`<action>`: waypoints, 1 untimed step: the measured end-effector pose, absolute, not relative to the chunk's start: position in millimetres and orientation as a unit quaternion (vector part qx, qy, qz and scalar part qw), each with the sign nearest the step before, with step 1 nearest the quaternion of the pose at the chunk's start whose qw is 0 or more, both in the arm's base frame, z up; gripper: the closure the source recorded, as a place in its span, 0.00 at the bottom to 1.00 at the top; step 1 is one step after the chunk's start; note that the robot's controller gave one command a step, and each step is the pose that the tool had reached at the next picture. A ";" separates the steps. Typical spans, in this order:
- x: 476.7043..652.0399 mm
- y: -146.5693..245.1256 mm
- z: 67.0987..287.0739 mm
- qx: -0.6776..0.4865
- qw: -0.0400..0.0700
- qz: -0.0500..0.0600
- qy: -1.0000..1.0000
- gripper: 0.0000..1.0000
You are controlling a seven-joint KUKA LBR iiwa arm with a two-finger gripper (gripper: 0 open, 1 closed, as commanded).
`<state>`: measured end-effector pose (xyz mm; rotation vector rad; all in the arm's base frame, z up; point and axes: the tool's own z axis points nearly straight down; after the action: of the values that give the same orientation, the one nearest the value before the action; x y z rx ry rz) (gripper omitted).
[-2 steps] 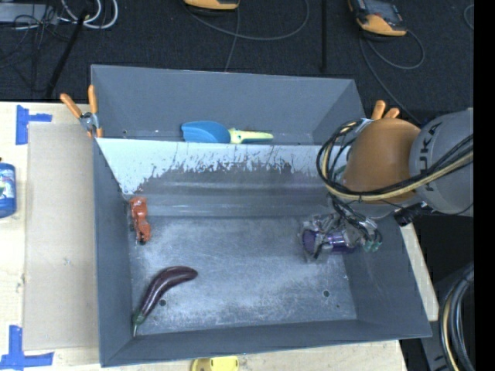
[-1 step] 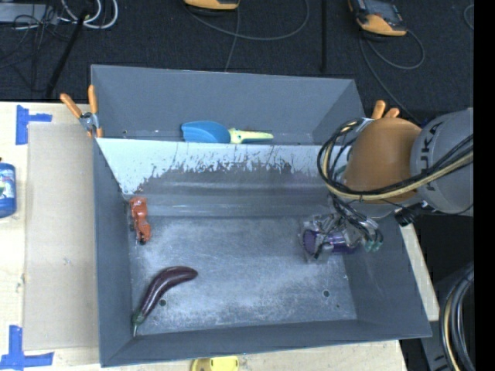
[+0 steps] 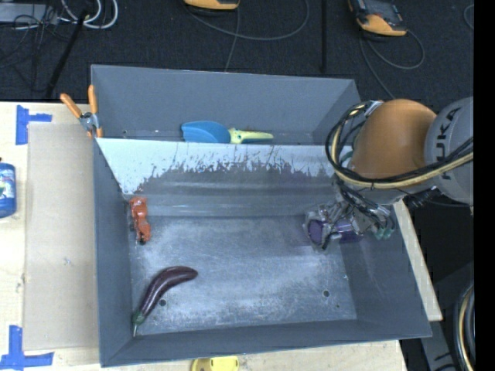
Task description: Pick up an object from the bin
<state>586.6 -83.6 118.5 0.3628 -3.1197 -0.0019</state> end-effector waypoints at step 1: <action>586.7 -82.4 108.0 0.128 0.000 -0.001 -0.992 1.00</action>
Offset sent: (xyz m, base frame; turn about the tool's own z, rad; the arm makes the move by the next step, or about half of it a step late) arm 0.0012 -0.0109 -0.0485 -0.0464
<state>586.7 -82.4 108.0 0.4012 -3.1149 -0.0019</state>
